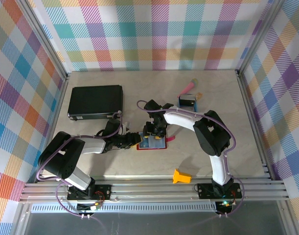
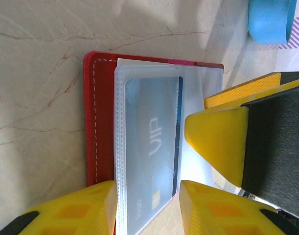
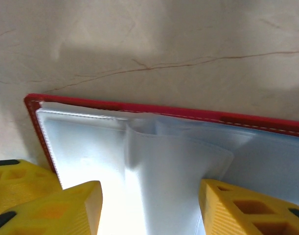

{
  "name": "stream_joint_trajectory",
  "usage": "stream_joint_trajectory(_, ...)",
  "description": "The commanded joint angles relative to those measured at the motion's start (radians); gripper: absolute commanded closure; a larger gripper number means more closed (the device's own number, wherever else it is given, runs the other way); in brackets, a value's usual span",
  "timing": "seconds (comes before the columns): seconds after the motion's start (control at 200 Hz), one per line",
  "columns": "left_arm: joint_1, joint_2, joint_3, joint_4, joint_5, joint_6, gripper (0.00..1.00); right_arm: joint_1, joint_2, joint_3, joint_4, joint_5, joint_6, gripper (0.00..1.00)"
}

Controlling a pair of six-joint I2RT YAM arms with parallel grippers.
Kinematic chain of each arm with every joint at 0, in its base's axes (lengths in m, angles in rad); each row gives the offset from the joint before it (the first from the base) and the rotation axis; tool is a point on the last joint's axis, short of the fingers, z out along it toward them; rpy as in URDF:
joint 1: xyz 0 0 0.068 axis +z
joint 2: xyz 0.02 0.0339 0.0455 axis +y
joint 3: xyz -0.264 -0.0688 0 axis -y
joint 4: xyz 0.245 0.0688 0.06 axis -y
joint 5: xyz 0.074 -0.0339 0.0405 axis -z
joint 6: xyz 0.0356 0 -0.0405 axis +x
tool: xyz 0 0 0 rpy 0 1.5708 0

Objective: Put the credit cards into the card holder

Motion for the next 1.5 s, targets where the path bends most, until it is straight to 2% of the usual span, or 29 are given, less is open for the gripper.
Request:
stream_joint_trajectory(0.0,0.006,-0.004,-0.016,0.017,0.009,-0.004,0.62,0.009,0.007,-0.027,0.055,-0.086,0.050,0.47)
stream_joint_trajectory(0.155,0.006,-0.019,-0.019,0.010,-0.002,-0.005,0.62,0.013,-0.015,-0.047,0.097,-0.128,0.079,0.49)
stream_joint_trajectory(0.605,0.015,-0.079,-0.027,-0.046,-0.031,0.011,0.63,0.040,-0.056,-0.039,0.125,-0.127,0.115,0.52)
stream_joint_trajectory(1.21,0.057,-0.164,-0.031,-0.164,-0.049,0.051,0.63,0.070,-0.033,-0.001,0.135,-0.145,0.134,0.53)
stream_joint_trajectory(1.28,0.057,-0.184,-0.028,-0.197,-0.066,0.066,0.67,0.071,-0.031,-0.001,0.135,-0.142,0.137,0.53)
stream_joint_trajectory(1.38,0.057,-0.216,-0.016,-0.263,-0.087,0.102,0.81,0.071,-0.031,0.002,0.133,-0.135,0.137,0.52)
stream_joint_trajectory(1.495,0.058,-0.239,-0.011,-0.311,-0.102,0.116,0.82,0.071,-0.029,0.007,0.131,-0.134,0.135,0.53)
